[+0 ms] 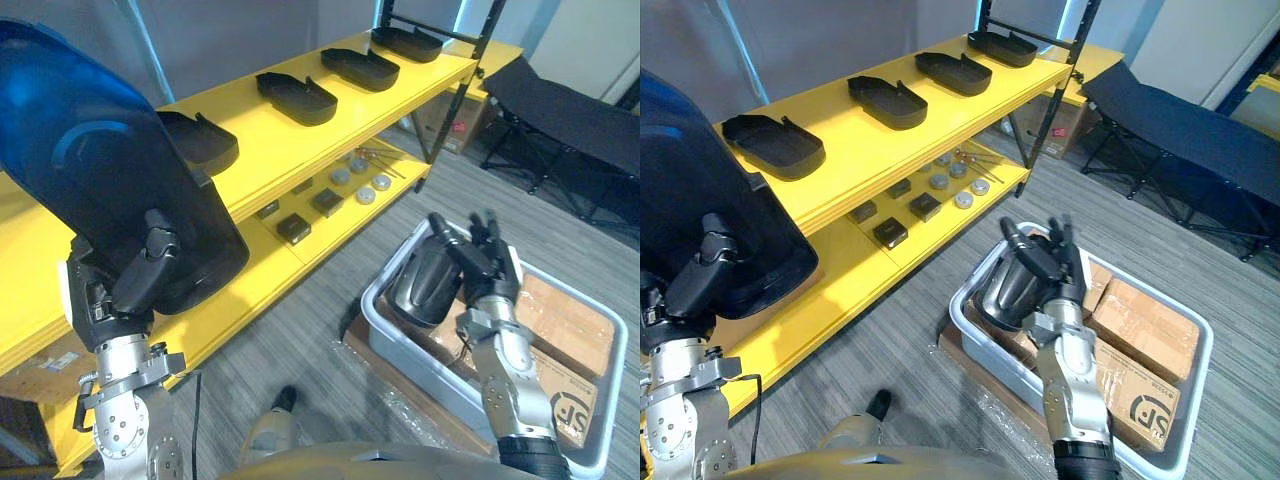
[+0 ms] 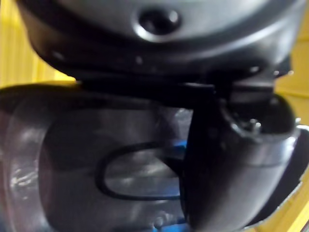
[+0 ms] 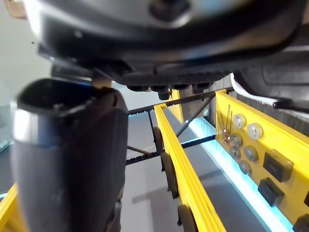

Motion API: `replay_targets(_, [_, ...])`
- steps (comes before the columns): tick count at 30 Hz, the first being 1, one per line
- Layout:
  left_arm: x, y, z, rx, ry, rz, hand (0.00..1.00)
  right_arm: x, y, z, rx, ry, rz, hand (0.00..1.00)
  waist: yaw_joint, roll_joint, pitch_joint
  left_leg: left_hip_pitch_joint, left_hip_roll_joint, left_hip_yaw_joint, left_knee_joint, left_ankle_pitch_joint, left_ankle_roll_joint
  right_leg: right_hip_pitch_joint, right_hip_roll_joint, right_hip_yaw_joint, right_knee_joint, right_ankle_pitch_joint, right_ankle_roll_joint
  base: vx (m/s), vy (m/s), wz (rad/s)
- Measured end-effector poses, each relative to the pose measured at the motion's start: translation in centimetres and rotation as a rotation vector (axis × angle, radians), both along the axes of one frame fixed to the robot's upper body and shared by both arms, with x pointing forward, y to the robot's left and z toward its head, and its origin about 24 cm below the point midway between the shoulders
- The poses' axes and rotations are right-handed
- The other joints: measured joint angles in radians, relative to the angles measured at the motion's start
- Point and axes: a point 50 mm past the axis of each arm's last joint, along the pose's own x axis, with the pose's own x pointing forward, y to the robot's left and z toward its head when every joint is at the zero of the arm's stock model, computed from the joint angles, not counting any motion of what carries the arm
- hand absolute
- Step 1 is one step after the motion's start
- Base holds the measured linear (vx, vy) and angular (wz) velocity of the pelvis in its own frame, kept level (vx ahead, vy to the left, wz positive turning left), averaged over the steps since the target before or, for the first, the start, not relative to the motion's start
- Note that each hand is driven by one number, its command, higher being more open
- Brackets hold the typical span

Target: Walk over and take three plastic housings, then place them on the shelf

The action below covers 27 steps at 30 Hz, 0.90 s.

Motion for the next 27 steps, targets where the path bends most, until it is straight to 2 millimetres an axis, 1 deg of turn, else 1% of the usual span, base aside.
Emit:
replay_targets(1, [0.1,-0.3,0.0,0.0,-0.001,-0.02,0.0,-0.3,-0.2,-0.1,0.003,-0.003,-0.031,1.0,-0.016,0.005,0.018,-0.001,0.006,0.09,0.001,0.005,0.04,0.024,-0.001,-0.036,0.001,-0.007,-0.005,-0.14,-0.026,0.87])
replay_targets(2, [0.2,-0.4,-0.1,0.001,0.001,-0.033,0.0,-0.4,-0.2,-0.1,0.017,-0.019,-0.053,1.0,-0.02,0.014,0.037,-0.005,0.043,0.209,0.013,-0.009,0.082,0.043,0.003,-0.064,0.004,-0.009,-0.005,-0.11,-0.024,0.8])
replay_targets(3, [0.2,-0.5,-0.2,-0.003,0.006,-0.04,0.0,-0.4,-0.1,-0.1,0.021,-0.024,-0.063,1.0,-0.026,0.02,0.039,-0.016,0.068,0.271,0.025,-0.012,0.086,0.048,0.006,-0.082,0.004,-0.009,-0.004,-0.11,-0.045,0.89])
replay_targets(4, [0.4,-0.9,-0.5,-0.011,0.014,-0.06,0.0,-0.5,-0.1,0.0,0.022,-0.031,-0.073,1.0,-0.046,0.032,0.043,-0.032,0.106,0.371,0.036,-0.011,0.087,0.058,0.008,-0.125,0.008,-0.015,0.0,-0.08,-0.021,0.92])
replay_targets(5, [0.6,-1.3,-0.7,-0.019,0.02,-0.083,0.0,-0.5,-0.2,0.1,0.014,-0.039,-0.077,1.0,-0.047,0.041,0.051,-0.031,0.123,0.431,0.033,-0.001,0.095,0.051,-0.001,-0.138,0.032,-0.03,0.002,-0.1,-0.012,0.84])
replay_targets(6, [0.6,-1.4,-0.8,-0.023,0.024,-0.09,0.0,-0.5,-0.2,0.1,0.012,-0.042,-0.078,1.0,-0.046,0.047,0.055,-0.032,0.123,0.439,0.031,0.007,0.095,0.042,-0.003,-0.134,0.044,-0.04,0.006,-0.11,0.024,0.52])
replay_targets(7, [0.7,-1.5,-0.9,-0.027,0.028,-0.094,0.0,-0.4,-0.1,0.2,0.013,-0.048,-0.072,1.0,-0.041,0.057,0.063,-0.033,0.121,0.443,0.028,0.027,0.092,0.033,0.0,-0.109,0.068,-0.065,0.007,-0.1,0.034,0.38])
replay_targets(9, [0.5,-1.3,-0.9,-0.029,0.034,-0.076,0.0,-0.3,0.3,0.2,0.013,-0.059,-0.042,1.0,-0.038,0.061,0.066,-0.034,0.118,0.471,0.037,0.027,0.091,0.019,-0.002,-0.068,0.095,-0.084,0.002,-0.05,0.028,0.26])
replay_targets(10, [0.4,-1.1,-1.0,-0.03,0.038,-0.062,0.0,-0.1,0.6,0.4,0.011,-0.069,-0.024,1.0,-0.037,0.062,0.069,-0.036,0.115,0.479,0.047,0.027,0.091,0.015,-0.008,-0.061,0.108,-0.092,0.005,0.02,0.051,-0.02])
replay_targets(11, [0.4,-0.9,-1.0,-0.033,0.047,-0.04,0.0,0.2,1.0,0.5,-0.015,-0.074,0.003,1.0,-0.028,0.059,0.076,-0.037,0.114,0.496,0.076,0.017,0.078,0.012,-0.024,-0.048,0.132,-0.103,0.005,0.04,0.072,-0.11])
replay_targets(13, [0.4,-0.6,-1.1,-0.035,0.068,-0.016,0.0,0.7,1.4,0.8,-0.036,-0.081,0.015,1.0,-0.021,0.052,0.087,-0.038,0.106,0.502,0.115,-0.01,0.077,0.021,-0.041,-0.044,0.145,-0.119,0.016,0.06,0.081,-0.07])
replay_targets(14, [0.4,-0.3,-1.3,-0.034,0.09,-0.009,0.0,1.0,1.3,1.1,-0.046,-0.091,-0.005,1.0,-0.02,0.037,0.093,-0.049,0.093,0.503,0.148,-0.037,0.084,0.03,-0.063,-0.046,0.146,-0.128,0.023,0.07,0.092,0.09])
replay_targets(15, [0.4,-0.2,-1.3,-0.031,0.094,-0.007,0.0,1.1,1.2,1.3,-0.045,-0.099,-0.017,1.0,-0.019,0.026,0.095,-0.054,0.087,0.503,0.164,-0.048,0.086,0.032,-0.071,-0.046,0.146,-0.132,0.027,0.11,0.139,0.12])
replay_targets(16, [0.4,0.0,-1.2,-0.026,0.101,-0.005,0.0,1.4,0.9,1.7,-0.046,-0.116,-0.046,1.0,-0.015,0.009,0.093,-0.071,0.07,0.506,0.209,-0.08,0.114,0.036,-0.093,-0.046,0.146,-0.141,0.037,0.15,0.157,0.06])
replay_targets(17, [0.5,0.2,-1.2,-0.02,0.104,-0.002,0.0,1.5,0.7,2.0,-0.045,-0.132,-0.066,1.0,-0.008,-0.007,0.094,-0.076,0.057,0.519,0.256,-0.119,0.129,0.05,-0.113,-0.047,0.145,-0.151,0.051,0.24,0.184,0.04])
replay_targets(18, [0.4,0.5,-1.1,-0.006,0.111,0.003,0.0,1.4,0.5,2.1,-0.042,-0.143,-0.092,1.0,-0.01,-0.024,0.083,-0.066,0.029,0.523,0.285,-0.174,0.108,0.074,-0.139,-0.038,0.193,-0.147,0.064,0.26,0.146,0.1])
replay_targets(19, [0.6,0.7,-1.1,-0.002,0.108,0.006,0.0,1.4,0.3,2.3,-0.045,-0.152,-0.102,1.0,-0.015,-0.03,0.083,-0.066,0.023,0.517,0.303,-0.191,0.111,0.044,-0.165,-0.022,0.287,-0.142,0.053,0.29,0.159,0.44])
replay_targets(20, [1.4,0.7,-1.2,-0.006,0.105,0.001,0.0,1.4,0.2,2.4,-0.049,-0.157,-0.107,1.0,-0.023,-0.035,0.079,-0.058,-0.002,0.489,0.298,-0.204,0.116,-0.058,-0.202,0.04,0.48,-0.066,0.016,0.23,0.148,0.51])
replay_targets(21, [1.7,0.8,-1.1,-0.004,0.104,-0.002,0.0,1.5,0.1,2.4,-0.049,-0.159,-0.111,1.0,-0.025,-0.038,0.079,-0.045,-0.006,0.483,0.285,-0.207,0.119,-0.1,-0.211,0.067,0.554,-0.009,-0.002,0.27,0.201,0.5])
replay_targets(22, [1.9,0.9,-0.8,0.011,0.099,0.0,0.0,1.7,0.2,2.5,-0.056,-0.161,-0.106,1.0,-0.035,-0.042,0.079,-0.009,-0.016,0.463,0.245,-0.209,0.125,-0.163,-0.215,0.122,0.665,0.121,-0.014,0.29,0.171,0.4])
replay_targets(23, [2.2,1.1,-0.4,0.043,0.095,0.011,0.0,2.0,0.4,2.5,-0.081,-0.162,-0.088,1.0,-0.048,-0.047,0.077,0.025,-0.023,0.442,0.214,-0.209,0.141,-0.202,-0.205,0.153,0.738,0.1,-0.018,0.3,0.139,0.4])
replay_targets(24, [2.5,1.1,-0.2,0.053,0.091,0.015,0.0,2.1,0.4,2.6,-0.084,-0.169,-0.077,1.0,-0.049,-0.045,0.077,0.042,-0.024,0.432,0.203,-0.21,0.147,-0.214,-0.195,0.155,0.749,0.061,-0.02,0.42,0.115,0.7])
replay_targets(25, [3.1,1.0,0.4,0.056,0.059,0.018,0.0,2.1,0.6,2.9,-0.092,-0.195,-0.044,1.0,-0.064,-0.038,0.079,0.088,-0.019,0.392,0.176,-0.208,0.142,-0.225,-0.14,0.149,0.664,-0.018,-0.024,0.36,0.065,0.66])
replay_targets(27, [3.5,0.9,1.0,0.058,0.031,0.017,0.0,2.1,0.6,3.2,-0.101,-0.214,-0.026,1.0,-0.079,-0.037,0.078,0.106,-0.018,0.357,0.166,-0.211,0.139,-0.23,-0.097,0.165,0.551,-0.044,-0.032,0.29,0.002,0.77])
